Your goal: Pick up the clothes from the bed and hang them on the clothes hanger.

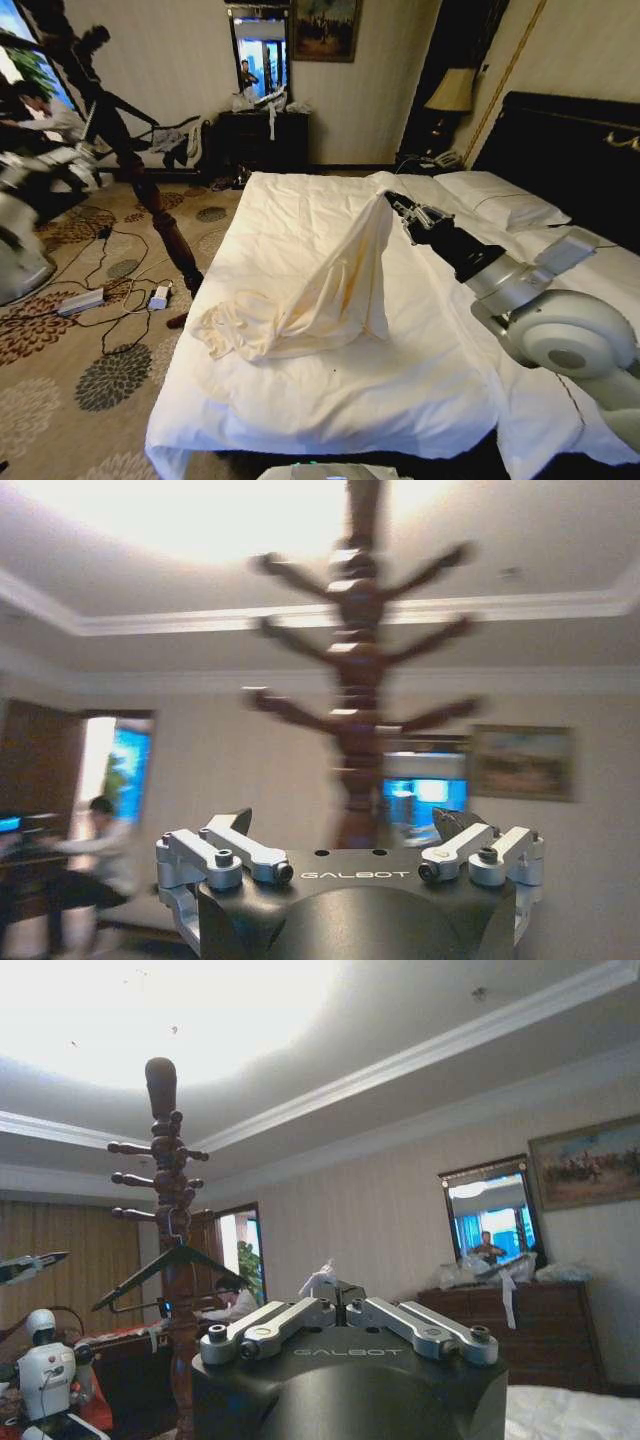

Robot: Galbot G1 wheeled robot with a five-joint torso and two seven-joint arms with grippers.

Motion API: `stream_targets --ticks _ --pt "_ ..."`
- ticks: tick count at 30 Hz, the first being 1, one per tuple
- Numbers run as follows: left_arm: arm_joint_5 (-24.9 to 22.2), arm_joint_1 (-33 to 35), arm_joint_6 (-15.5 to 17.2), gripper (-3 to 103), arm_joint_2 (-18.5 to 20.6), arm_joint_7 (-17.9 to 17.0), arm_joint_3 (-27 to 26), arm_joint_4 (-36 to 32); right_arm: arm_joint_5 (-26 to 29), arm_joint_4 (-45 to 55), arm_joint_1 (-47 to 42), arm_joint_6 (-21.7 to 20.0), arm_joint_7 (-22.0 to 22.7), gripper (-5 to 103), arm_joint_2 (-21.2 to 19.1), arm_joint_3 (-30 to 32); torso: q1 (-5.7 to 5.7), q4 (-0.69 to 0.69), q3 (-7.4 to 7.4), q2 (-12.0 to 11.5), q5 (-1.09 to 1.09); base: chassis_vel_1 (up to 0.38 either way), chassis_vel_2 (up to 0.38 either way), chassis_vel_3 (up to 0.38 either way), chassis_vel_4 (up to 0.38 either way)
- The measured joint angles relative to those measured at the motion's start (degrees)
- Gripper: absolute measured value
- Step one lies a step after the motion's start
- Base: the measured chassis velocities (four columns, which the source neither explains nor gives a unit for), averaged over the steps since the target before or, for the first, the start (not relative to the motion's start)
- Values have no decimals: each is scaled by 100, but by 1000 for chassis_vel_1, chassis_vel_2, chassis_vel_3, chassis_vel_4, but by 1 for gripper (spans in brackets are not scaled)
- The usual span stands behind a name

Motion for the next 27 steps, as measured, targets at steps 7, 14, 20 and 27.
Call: stream_targets --ticks 7,14,20,27 --pt "-12 -725 -141 100 13 414 870 1001 -298 -264 48 20 -242 0 500 -115 -2 1 -1 0 1 0 0 0 0" --pt "277 -2087 -9 100 -389 537 2363 1340 -471 -527 78 -1 -301 0 861 -216 -1 -1 0 -1 -2 0 0 0 0" --pt "414 -3791 60 100 -832 544 3811 1621 -579 -632 46 -19 -320 0 988 -256 0 -3 0 -1 1 0 0 0 0" --pt "279 -4668 281 100 -800 586 4445 1486 -613 -644 -8 -23 -328 0 992 -244 -1 -1 -1 -1 2 0 0 0 0"
